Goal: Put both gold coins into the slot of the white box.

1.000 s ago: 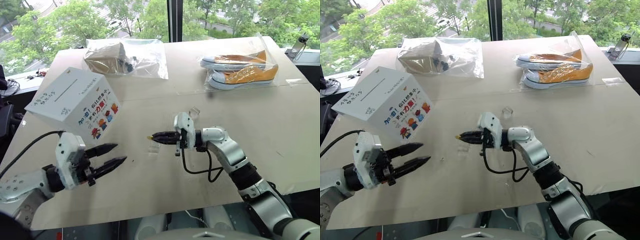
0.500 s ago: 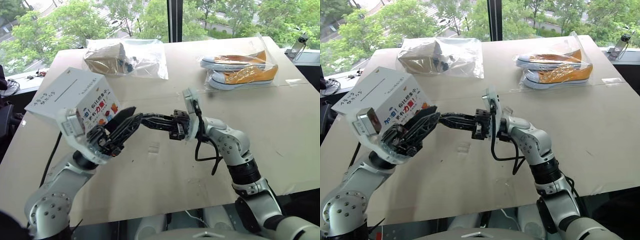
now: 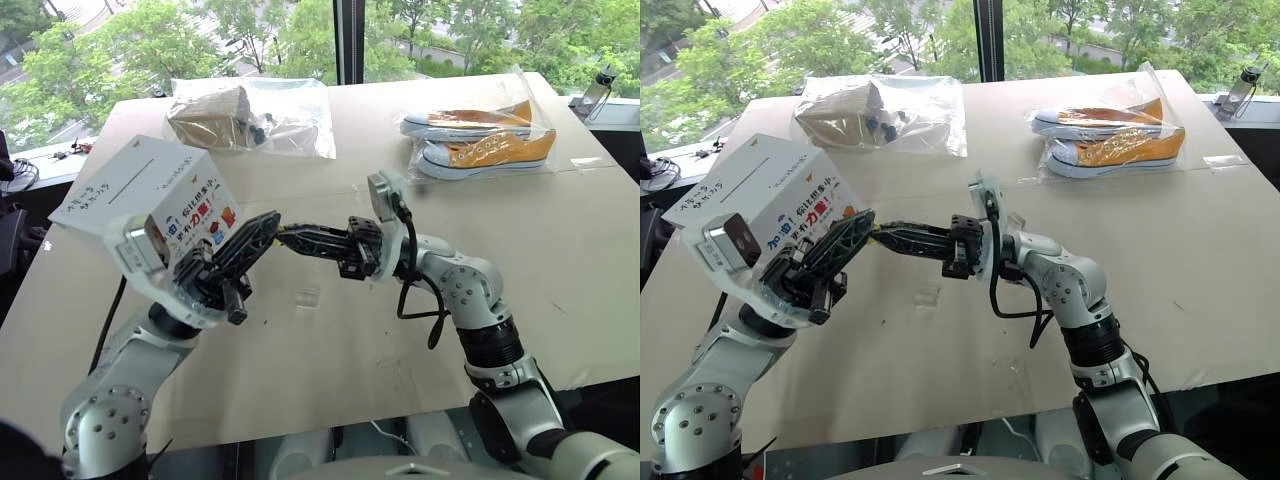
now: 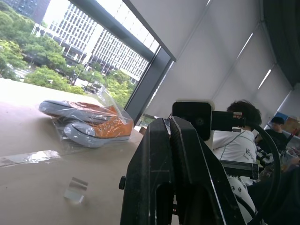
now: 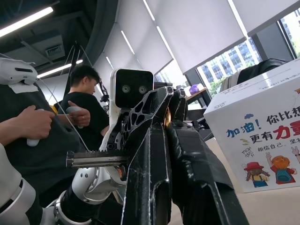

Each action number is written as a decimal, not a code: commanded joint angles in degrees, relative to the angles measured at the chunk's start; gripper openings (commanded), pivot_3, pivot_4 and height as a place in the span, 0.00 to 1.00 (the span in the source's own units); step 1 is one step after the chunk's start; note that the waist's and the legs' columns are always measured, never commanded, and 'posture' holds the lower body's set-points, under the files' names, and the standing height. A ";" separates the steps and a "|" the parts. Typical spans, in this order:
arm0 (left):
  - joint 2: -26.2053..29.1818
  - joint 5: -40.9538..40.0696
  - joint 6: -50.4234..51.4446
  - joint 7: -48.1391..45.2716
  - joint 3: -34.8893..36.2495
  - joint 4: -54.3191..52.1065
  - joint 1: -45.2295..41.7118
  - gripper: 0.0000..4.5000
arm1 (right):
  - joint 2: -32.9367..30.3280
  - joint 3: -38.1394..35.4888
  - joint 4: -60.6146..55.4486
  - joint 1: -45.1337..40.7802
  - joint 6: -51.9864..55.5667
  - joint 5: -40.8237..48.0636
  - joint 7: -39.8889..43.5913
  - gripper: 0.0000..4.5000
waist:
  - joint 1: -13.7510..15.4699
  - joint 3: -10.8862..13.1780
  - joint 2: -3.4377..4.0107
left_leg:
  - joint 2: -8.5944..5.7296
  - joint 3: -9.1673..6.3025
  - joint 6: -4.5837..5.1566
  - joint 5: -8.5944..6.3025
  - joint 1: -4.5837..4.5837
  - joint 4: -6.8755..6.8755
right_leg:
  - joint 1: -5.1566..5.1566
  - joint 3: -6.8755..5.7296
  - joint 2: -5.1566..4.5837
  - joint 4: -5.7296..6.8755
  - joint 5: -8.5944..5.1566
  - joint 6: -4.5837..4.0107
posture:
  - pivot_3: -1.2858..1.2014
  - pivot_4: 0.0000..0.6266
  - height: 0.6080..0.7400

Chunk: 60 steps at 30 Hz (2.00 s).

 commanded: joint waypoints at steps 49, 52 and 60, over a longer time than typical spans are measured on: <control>42.44 46.54 -5.55 -42.94 -4.49 80.98 -40.30 0.00 | -1.99 1.77 2.64 -9.16 -25.41 -20.11 -2.44 0.94 | -1.85 0.02 -0.01 | -0.05 -0.05 -0.05 0.01 -0.24 -0.08 | -0.49 0.03 0.06 0.20 0.00 0.01 | 0.52 0.24 1.00; 41.90 46.99 -5.30 -42.61 -4.47 79.96 -39.38 0.00 | -2.09 1.79 2.49 -8.93 -25.41 -20.12 -2.45 0.94 | -1.78 0.01 -0.01 | -0.07 -0.04 -0.05 0.01 -0.21 -0.03 | -0.49 0.04 0.04 0.32 0.00 0.01 | 0.52 0.24 1.00; 40.86 48.68 -6.48 -38.80 -4.15 75.50 -35.27 0.00 | -2.09 1.79 2.44 -8.84 -25.31 -19.85 -2.28 0.94 | -1.81 -0.01 0.03 | -0.09 0.02 -0.07 0.02 -0.13 0.02 | -0.51 0.12 0.01 0.54 0.00 0.01 | 0.52 0.24 1.00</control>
